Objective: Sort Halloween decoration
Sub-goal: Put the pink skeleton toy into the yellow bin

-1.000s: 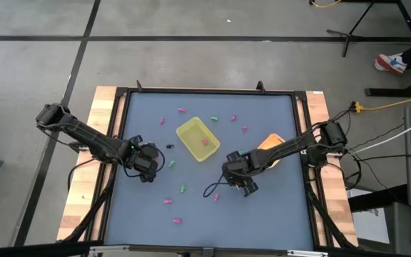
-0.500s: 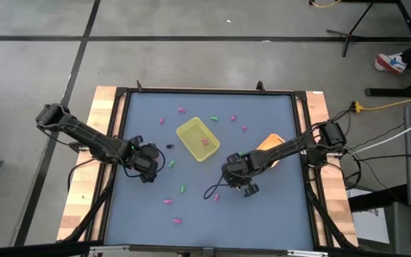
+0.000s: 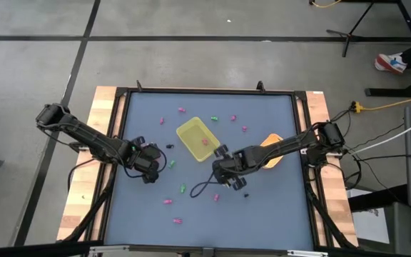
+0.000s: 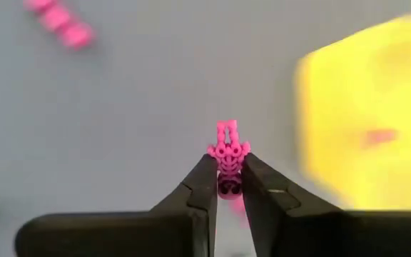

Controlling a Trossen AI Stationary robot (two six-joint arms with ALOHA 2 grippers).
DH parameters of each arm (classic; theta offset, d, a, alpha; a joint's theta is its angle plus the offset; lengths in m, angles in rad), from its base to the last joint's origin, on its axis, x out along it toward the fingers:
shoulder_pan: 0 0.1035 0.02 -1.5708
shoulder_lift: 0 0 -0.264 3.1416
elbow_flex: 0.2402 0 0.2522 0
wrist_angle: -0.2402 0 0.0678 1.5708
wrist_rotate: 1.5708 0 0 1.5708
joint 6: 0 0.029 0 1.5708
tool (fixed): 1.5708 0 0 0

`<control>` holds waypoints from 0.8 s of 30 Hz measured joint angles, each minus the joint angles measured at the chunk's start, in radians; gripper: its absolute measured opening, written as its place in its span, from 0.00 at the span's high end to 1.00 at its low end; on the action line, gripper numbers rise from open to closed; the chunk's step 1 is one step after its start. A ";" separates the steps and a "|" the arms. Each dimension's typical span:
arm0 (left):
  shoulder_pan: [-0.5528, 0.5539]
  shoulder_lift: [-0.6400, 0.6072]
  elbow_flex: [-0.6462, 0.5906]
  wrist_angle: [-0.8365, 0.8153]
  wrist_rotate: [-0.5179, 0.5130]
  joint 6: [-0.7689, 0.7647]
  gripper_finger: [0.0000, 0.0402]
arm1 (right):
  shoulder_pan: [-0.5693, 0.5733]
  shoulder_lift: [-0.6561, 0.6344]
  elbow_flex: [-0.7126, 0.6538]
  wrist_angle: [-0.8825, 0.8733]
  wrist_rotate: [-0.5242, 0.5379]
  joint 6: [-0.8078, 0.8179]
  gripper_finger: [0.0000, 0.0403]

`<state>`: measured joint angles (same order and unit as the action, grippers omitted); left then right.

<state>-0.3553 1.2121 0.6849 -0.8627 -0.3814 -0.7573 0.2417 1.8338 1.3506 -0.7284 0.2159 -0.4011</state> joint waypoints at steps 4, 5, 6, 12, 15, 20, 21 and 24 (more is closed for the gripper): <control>0.000 0.000 0.000 0.043 0.000 0.000 0.68 | -0.004 -0.001 0.030 0.106 0.159 -0.096 0.87; 0.000 0.000 0.000 0.056 0.000 0.000 0.68 | -0.008 -0.001 0.030 0.144 0.189 -0.122 0.87; 0.000 0.000 0.000 0.074 0.000 0.000 0.68 | -0.010 -0.001 0.030 0.179 0.208 -0.151 0.87; 0.000 0.000 0.000 0.217 0.001 0.006 0.68 | -0.069 -0.001 0.030 0.297 0.208 -0.261 0.86; 0.000 0.000 0.000 0.290 0.009 0.008 0.68 | -0.103 -0.001 0.030 0.321 0.188 -0.263 0.83; -0.008 0.006 0.000 0.424 0.054 0.008 0.68 | -0.160 -0.001 0.030 0.322 0.143 -0.263 0.75; -0.017 0.013 0.000 0.452 0.055 0.008 0.68 | -0.171 -0.002 0.030 0.323 0.134 -0.263 0.72; -0.049 0.043 0.000 0.515 0.061 0.008 0.68 | -0.198 -0.002 0.030 0.327 0.131 -0.263 0.64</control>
<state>-0.4048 1.2555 0.6849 -0.3476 -0.3207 -0.7490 0.0434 1.8320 1.3808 -0.4013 0.3472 -0.6643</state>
